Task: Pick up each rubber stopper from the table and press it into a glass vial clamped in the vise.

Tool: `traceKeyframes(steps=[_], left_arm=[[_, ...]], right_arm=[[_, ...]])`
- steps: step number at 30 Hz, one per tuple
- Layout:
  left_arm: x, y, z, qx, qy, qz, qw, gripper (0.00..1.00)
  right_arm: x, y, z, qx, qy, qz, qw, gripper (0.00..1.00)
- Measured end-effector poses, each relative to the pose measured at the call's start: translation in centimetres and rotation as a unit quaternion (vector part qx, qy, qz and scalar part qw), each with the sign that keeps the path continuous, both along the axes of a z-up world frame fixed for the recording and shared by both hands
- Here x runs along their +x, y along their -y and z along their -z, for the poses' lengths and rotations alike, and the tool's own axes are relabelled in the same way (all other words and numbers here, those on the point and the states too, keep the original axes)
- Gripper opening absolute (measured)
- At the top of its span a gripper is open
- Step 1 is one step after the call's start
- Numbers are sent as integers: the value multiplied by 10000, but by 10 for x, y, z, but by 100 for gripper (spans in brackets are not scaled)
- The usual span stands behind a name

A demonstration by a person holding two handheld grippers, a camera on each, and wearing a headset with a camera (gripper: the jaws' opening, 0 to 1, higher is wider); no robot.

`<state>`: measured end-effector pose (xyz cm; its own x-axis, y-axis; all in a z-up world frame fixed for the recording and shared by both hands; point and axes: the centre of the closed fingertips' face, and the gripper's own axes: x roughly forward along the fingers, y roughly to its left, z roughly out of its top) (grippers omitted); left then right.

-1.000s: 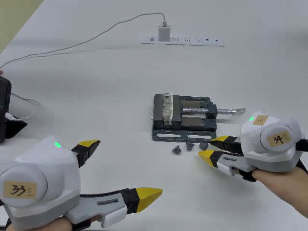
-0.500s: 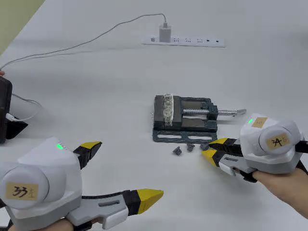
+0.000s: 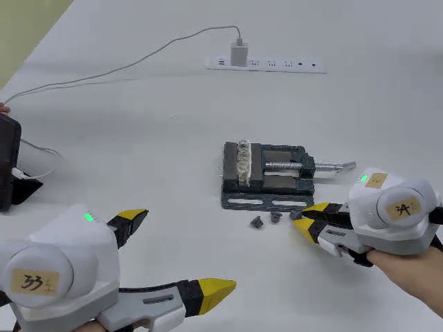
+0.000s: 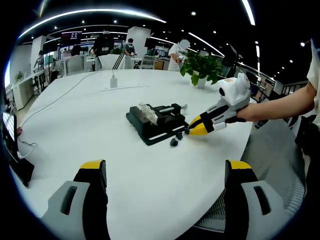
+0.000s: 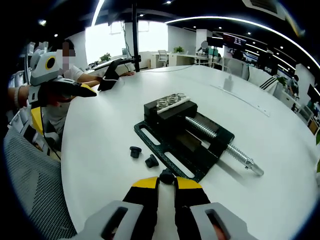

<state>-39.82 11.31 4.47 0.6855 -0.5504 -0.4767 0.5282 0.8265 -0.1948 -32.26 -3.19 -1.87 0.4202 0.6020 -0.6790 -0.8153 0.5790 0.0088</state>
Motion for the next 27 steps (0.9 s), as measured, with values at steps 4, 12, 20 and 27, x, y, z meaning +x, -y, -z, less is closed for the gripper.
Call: traceKeyframes(steps=[4, 12, 20, 27], left_arm=[[2, 2, -2, 44, 97, 82, 9999, 97], [13, 12, -8, 190, 288, 436, 9985, 92], [25, 33, -10, 412, 450, 1027, 9928, 86], [24, 60, -10, 642, 608, 1715, 9812, 77]], right_arm=[[-1, -1, -12, 74, -22, -52, 10000, 7], [-9, -4, -54, 189, 12, -491, 9986, 7], [-22, -7, -81, -39, 79, -1084, 9941, 7], [-41, -14, -90, -545, 121, -1881, 9806, 7]])
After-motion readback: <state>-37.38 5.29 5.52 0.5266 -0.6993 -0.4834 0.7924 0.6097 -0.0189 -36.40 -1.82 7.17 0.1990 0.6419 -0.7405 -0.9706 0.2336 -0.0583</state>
